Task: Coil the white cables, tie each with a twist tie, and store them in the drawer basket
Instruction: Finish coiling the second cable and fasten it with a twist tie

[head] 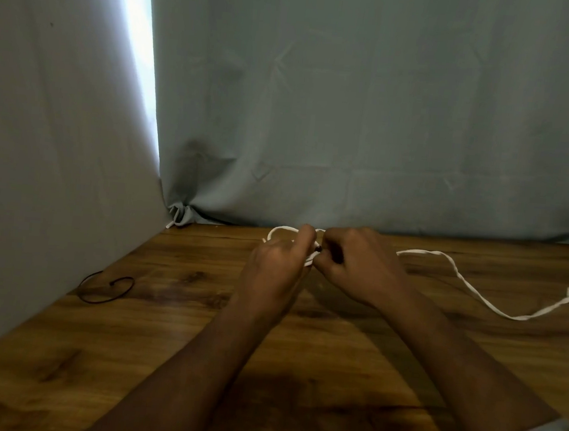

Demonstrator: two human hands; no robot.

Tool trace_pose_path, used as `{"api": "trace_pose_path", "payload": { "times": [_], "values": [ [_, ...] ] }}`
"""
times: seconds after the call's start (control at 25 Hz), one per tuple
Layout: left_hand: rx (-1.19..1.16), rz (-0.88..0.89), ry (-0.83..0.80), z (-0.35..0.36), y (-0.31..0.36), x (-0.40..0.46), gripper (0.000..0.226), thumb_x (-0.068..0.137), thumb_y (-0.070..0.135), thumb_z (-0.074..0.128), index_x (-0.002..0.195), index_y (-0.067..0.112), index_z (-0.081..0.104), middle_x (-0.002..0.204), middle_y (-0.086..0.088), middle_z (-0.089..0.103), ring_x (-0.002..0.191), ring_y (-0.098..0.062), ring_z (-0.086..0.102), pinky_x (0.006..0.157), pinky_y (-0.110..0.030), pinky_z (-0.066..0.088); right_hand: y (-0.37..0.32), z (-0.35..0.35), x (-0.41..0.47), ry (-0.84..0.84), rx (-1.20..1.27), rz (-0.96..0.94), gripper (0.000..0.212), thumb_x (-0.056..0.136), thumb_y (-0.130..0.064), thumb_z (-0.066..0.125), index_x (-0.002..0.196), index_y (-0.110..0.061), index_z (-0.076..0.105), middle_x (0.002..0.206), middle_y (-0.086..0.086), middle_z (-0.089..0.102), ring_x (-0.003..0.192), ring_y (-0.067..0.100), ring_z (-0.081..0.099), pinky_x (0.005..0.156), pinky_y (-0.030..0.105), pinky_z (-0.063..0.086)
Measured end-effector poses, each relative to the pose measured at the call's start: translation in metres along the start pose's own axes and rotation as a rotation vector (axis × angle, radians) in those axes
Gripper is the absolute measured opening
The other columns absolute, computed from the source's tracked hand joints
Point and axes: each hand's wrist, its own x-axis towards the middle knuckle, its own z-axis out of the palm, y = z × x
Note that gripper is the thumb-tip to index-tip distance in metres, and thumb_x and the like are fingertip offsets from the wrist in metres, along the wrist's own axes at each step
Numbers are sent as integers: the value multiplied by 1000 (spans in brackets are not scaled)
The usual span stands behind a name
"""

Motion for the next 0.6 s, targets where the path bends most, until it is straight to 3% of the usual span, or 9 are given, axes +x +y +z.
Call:
{"api": "trace_pose_path", "payload": {
  "times": [0.12,0.24,0.36,0.4,0.48,0.52,0.6],
  "values": [
    [-131,-136,-36,1,-1,1,34,90,20,73,99,28,41,80,4,68,68,-21,66,54,-34,48,2,3,1,24,257,108,19,76,-29,73,61,-18,69,52,0,61,47,8,51,49,27,39],
    [-580,-457,1,5,-1,0,36,84,15,79,91,28,46,74,1,75,67,-21,72,56,-38,54,5,7,-1,0,490,160,14,74,-26,75,62,-21,72,54,0,67,48,16,62,52,35,54],
    [-976,-725,75,5,-1,4,40,82,-4,81,100,15,51,79,-11,79,67,-25,77,58,-38,61,15,10,2,36,667,205,3,85,-21,78,86,-24,77,79,-3,76,73,12,70,68,32,59],
    [-1056,-773,89,4,-2,7,41,81,-6,80,103,12,51,79,-12,79,65,-22,76,57,-34,60,20,10,4,5,770,252,12,88,-20,79,99,-24,78,93,-4,77,87,9,72,77,26,59],
    [-1181,-832,98,0,-3,11,44,81,-6,80,111,7,51,81,-13,80,62,-18,75,58,-30,59,29,12,4,-161,941,298,29,90,-21,78,118,-22,75,111,0,78,109,21,73,92,36,59],
    [-1234,-860,94,-1,-4,12,46,81,-7,79,115,5,52,83,-14,80,63,-18,75,59,-30,60,32,13,3,-245,983,295,33,90,-22,77,122,-20,74,113,3,79,110,28,73,93,42,58],
    [-1299,-925,97,-2,-6,13,46,80,-8,79,117,2,54,88,-18,79,65,-21,76,59,-31,61,33,12,-2,-340,1071,307,37,86,-20,76,122,-14,74,109,9,79,98,27,76,79,35,62]
  ]
}}
